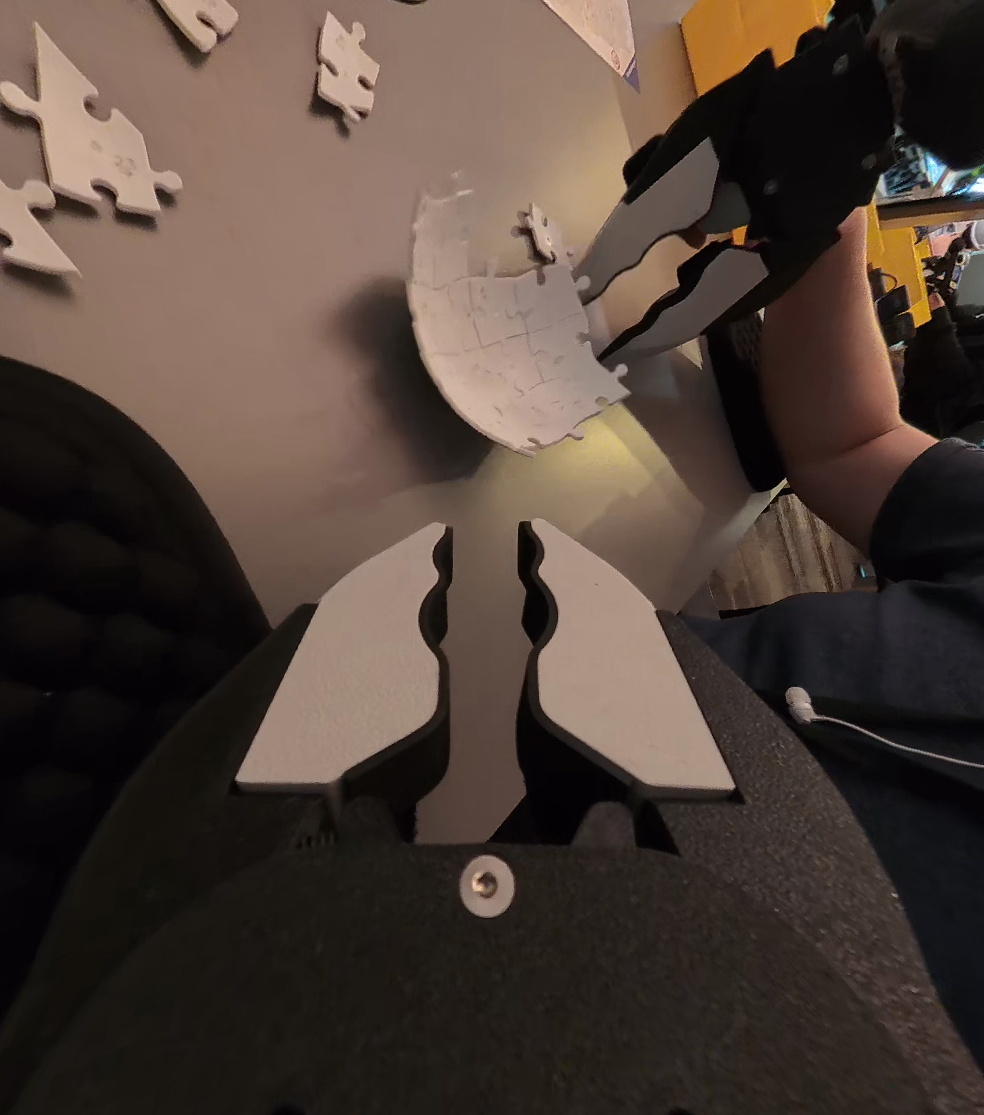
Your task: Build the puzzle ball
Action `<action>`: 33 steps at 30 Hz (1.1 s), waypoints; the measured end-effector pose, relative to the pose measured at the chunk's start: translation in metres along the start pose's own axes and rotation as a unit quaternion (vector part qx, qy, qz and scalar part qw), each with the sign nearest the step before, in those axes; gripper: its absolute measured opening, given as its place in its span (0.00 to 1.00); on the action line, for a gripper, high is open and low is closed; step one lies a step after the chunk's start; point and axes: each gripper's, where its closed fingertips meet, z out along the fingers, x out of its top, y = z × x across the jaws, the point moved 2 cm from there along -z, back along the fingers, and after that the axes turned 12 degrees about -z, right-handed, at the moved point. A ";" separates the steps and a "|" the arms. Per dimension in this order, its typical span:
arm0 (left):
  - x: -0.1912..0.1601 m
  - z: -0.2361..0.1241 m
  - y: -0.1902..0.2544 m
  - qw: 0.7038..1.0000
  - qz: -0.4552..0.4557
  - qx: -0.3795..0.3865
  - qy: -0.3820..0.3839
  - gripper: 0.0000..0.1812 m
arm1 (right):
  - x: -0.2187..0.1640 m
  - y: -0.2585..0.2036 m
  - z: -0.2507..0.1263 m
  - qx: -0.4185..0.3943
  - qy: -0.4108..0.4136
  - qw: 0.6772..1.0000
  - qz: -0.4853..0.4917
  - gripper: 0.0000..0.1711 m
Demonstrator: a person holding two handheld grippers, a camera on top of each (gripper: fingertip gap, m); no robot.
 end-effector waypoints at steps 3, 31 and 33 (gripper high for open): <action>0.005 0.002 0.009 1.000 0.011 -0.019 0.010 0.10 | -0.003 0.001 -0.003 -0.019 -0.025 0.999 -0.007 0.18; 0.062 0.034 0.116 0.950 0.081 -0.218 0.206 0.16 | 0.123 0.047 -0.094 -0.432 0.147 0.886 -0.087 0.18; 0.065 0.033 0.116 0.948 0.077 -0.222 0.214 0.15 | 0.125 0.045 -0.092 -0.434 0.146 0.884 -0.096 0.18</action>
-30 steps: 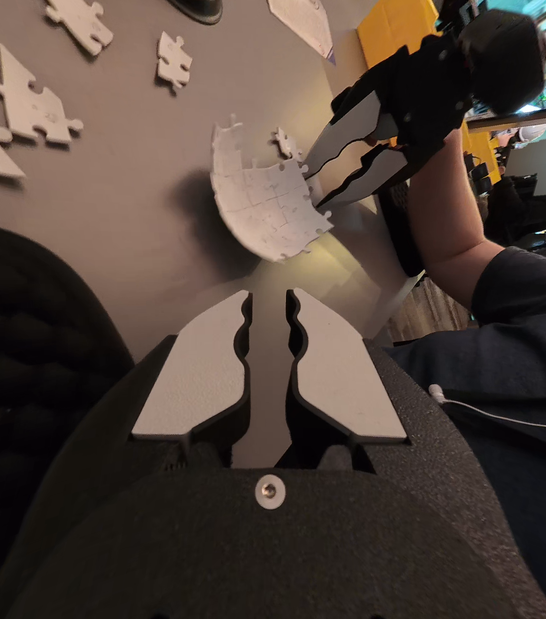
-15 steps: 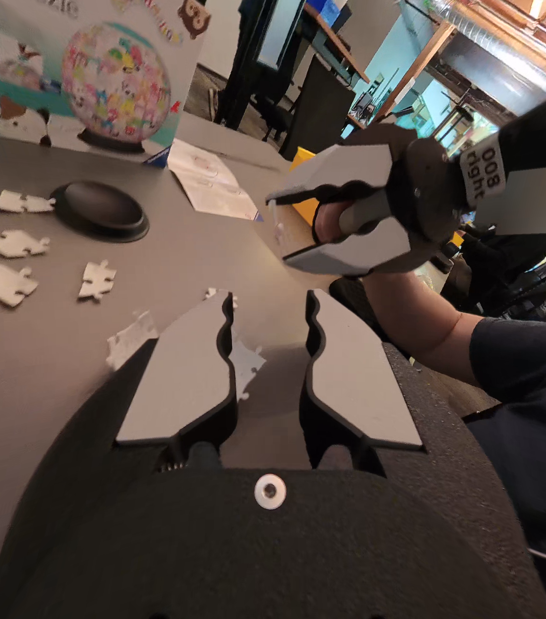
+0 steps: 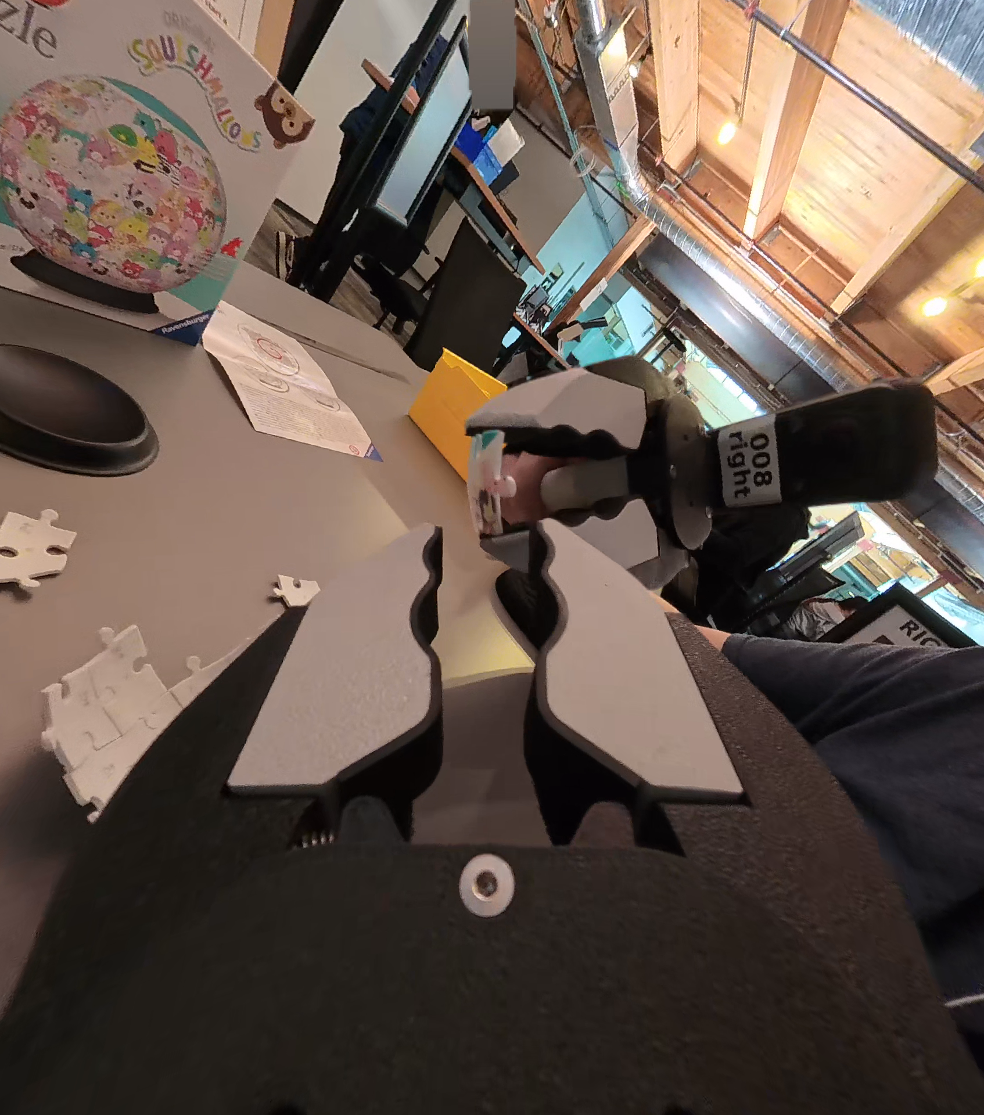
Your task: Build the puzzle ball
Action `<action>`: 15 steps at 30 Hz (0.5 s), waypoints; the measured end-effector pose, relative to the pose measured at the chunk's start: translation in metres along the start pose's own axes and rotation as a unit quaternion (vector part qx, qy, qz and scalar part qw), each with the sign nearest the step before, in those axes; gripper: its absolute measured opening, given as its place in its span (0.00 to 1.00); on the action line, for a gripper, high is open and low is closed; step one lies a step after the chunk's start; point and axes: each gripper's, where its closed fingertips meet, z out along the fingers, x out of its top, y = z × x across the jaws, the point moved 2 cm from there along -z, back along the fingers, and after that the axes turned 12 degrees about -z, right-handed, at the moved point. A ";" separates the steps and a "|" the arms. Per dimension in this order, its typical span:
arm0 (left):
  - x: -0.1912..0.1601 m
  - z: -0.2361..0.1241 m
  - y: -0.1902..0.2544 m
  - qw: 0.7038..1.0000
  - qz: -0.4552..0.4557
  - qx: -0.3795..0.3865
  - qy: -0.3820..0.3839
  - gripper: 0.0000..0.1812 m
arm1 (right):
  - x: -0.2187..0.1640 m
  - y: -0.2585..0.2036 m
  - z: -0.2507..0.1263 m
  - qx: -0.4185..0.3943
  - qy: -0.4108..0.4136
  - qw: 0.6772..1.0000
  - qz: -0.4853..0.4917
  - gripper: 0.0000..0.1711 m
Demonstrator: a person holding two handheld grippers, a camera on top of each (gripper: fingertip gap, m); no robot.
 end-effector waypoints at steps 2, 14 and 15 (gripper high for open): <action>0.002 0.001 -0.002 1.000 0.002 0.001 0.005 0.12 | 0.001 -0.003 0.002 0.000 -0.004 1.000 -0.009 0.18; -0.036 -0.004 -0.026 0.951 0.069 0.135 -0.270 0.01 | -0.012 -0.018 -0.014 0.232 -0.031 0.967 0.105 0.11; -0.041 -0.001 -0.025 0.940 0.085 0.143 -0.297 0.01 | -0.017 -0.024 -0.014 0.259 -0.056 0.959 0.102 0.09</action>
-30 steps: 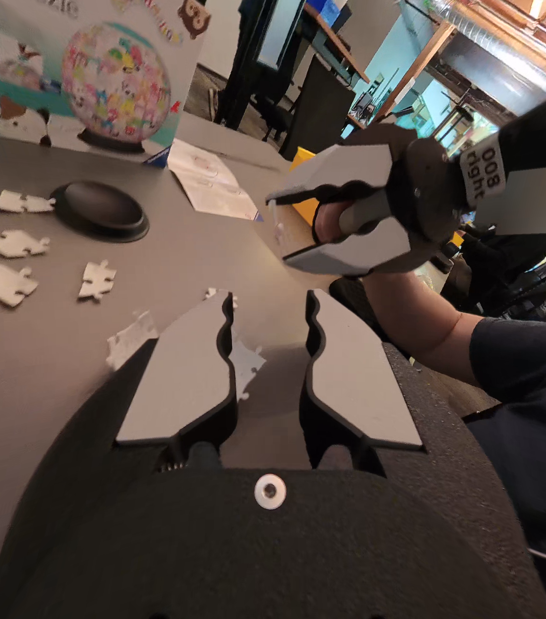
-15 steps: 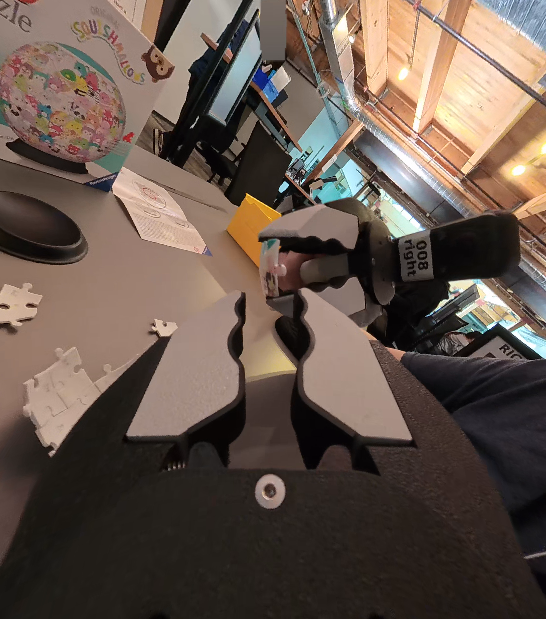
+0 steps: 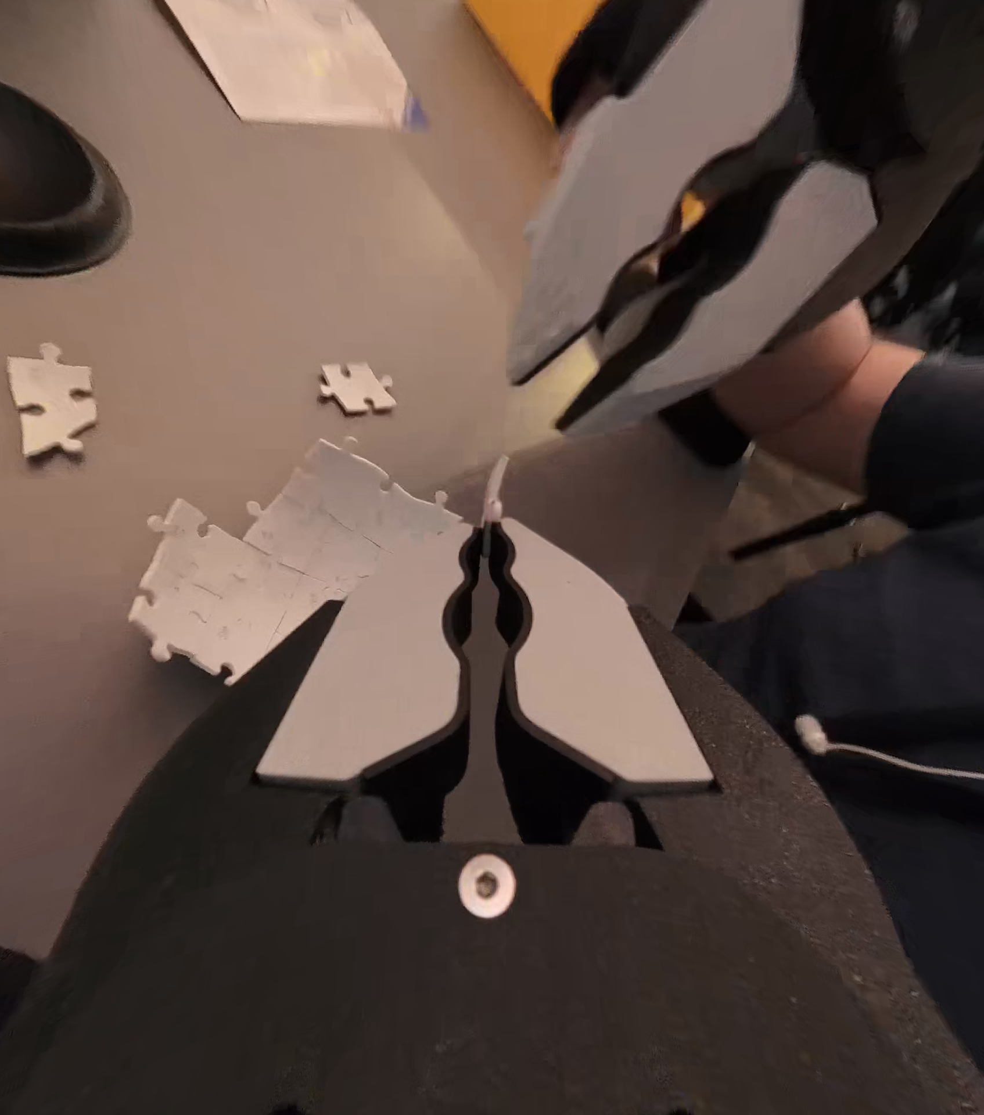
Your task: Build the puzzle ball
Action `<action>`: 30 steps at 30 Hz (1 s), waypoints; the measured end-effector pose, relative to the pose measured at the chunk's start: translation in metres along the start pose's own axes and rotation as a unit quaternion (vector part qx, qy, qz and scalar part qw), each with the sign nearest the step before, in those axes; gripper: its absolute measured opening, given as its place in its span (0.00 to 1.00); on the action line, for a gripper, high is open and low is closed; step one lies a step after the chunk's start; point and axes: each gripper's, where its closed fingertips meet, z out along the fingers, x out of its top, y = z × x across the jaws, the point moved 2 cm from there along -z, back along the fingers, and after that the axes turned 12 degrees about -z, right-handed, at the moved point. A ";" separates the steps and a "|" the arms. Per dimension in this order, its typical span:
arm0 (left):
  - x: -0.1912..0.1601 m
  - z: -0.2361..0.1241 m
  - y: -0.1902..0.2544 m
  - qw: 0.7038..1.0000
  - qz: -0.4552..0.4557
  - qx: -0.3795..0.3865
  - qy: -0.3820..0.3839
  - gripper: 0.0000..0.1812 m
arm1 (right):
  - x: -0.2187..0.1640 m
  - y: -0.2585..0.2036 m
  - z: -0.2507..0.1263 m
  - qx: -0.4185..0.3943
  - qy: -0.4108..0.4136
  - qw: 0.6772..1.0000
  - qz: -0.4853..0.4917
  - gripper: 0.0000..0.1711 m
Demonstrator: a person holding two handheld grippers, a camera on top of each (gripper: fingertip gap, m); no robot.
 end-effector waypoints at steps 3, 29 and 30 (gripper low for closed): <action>-0.006 0.012 0.005 0.997 0.032 0.028 -0.065 0.01 | -0.015 -0.008 0.010 0.045 -0.034 0.998 0.006 0.08; 0.023 -0.028 -0.017 0.986 -0.054 -0.054 0.151 0.04 | -0.014 0.041 -0.005 0.003 0.177 0.957 0.228 0.00; 0.020 -0.033 -0.024 0.987 -0.053 -0.027 0.147 0.05 | -0.018 0.036 -0.001 0.015 0.155 0.963 0.219 0.00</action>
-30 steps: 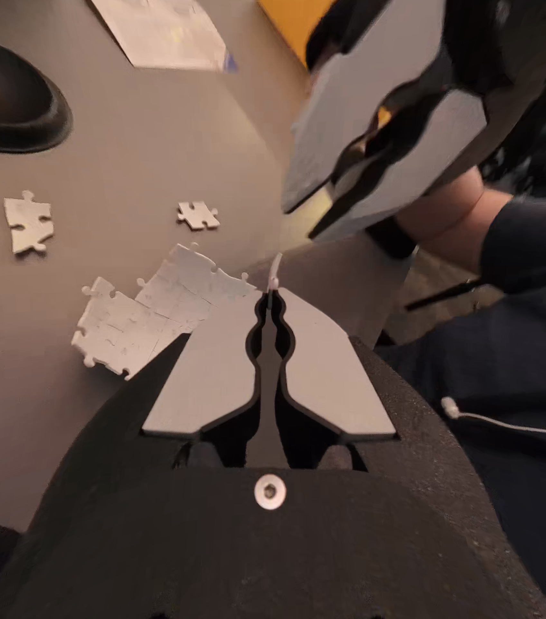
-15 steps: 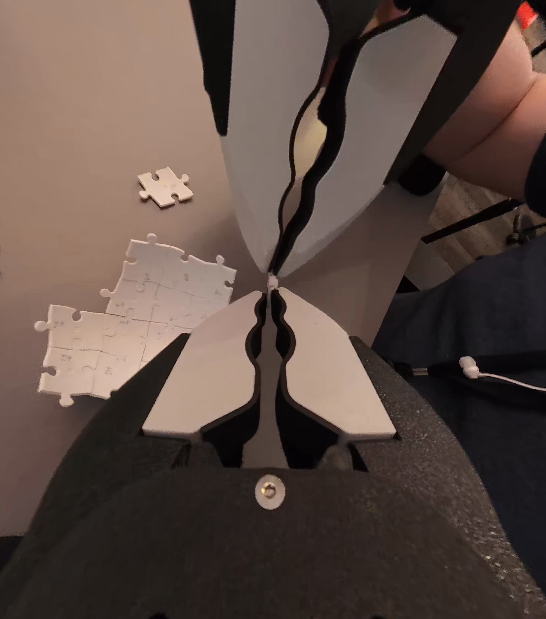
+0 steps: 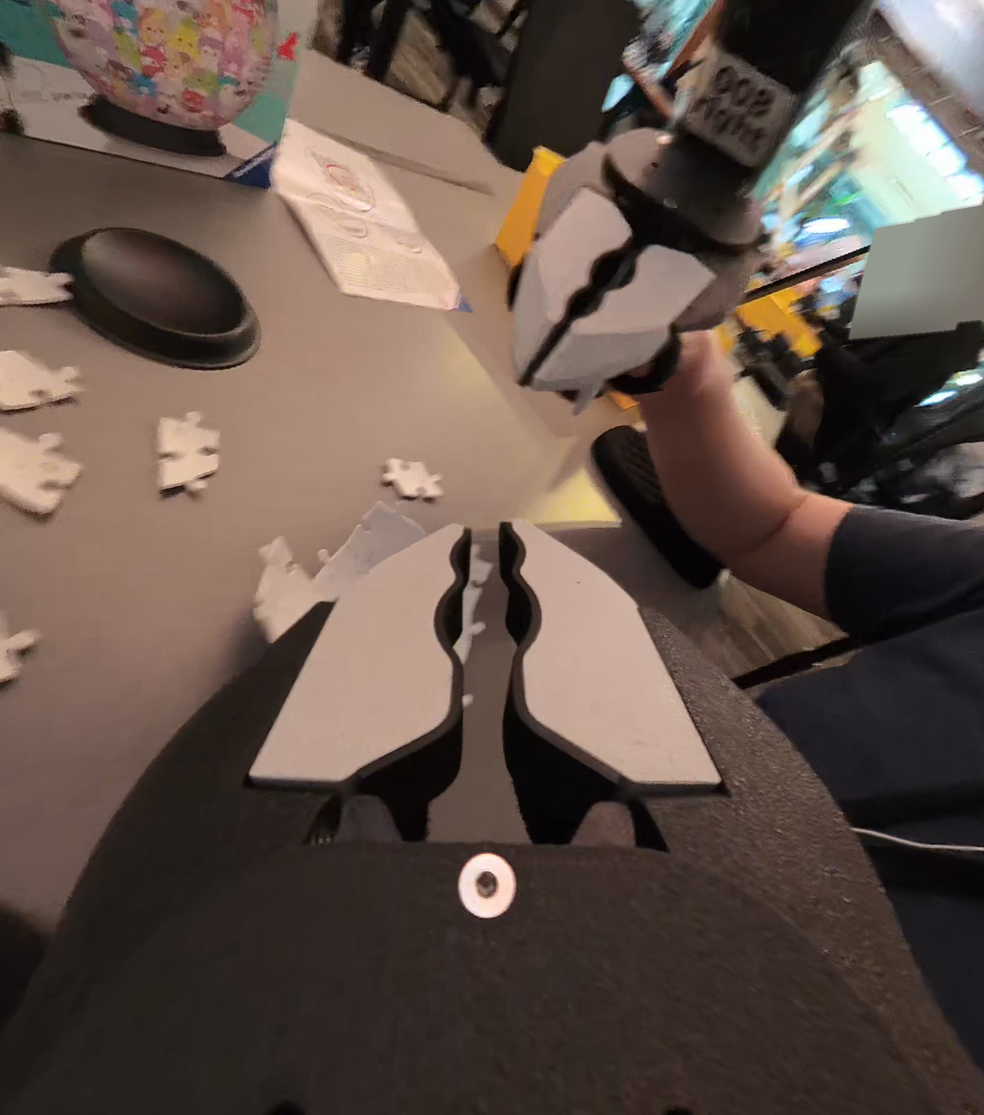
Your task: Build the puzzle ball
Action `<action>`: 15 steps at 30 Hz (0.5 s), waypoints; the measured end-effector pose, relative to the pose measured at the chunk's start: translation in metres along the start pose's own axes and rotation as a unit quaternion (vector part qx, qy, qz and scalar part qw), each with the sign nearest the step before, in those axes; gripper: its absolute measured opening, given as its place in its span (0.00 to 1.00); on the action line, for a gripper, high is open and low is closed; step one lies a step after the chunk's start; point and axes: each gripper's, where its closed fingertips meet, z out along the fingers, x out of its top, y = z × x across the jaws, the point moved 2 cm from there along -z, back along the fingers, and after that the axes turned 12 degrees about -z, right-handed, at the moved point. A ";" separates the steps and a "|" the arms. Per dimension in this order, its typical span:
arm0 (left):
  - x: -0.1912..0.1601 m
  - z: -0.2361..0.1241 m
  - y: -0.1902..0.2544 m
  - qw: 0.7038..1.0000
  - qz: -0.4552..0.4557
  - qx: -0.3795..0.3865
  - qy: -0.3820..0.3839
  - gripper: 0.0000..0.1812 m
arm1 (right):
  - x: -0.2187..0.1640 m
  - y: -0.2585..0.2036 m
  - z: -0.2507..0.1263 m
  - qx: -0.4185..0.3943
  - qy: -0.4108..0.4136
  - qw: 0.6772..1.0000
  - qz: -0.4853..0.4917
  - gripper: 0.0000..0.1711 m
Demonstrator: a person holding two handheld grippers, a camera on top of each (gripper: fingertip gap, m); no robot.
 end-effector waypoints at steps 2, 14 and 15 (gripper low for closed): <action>-0.002 -0.011 -0.014 0.999 0.008 0.053 -0.010 0.09 | -0.014 -0.002 0.007 0.007 -0.043 0.999 -0.014 0.02; -0.044 -0.018 -0.055 0.988 -0.094 0.107 -0.065 0.13 | -0.059 0.007 0.032 -0.001 -0.180 0.979 -0.095 0.19; -0.047 -0.017 -0.059 0.985 -0.112 0.107 -0.071 0.14 | -0.061 0.015 0.026 -0.018 -0.179 0.981 -0.068 0.19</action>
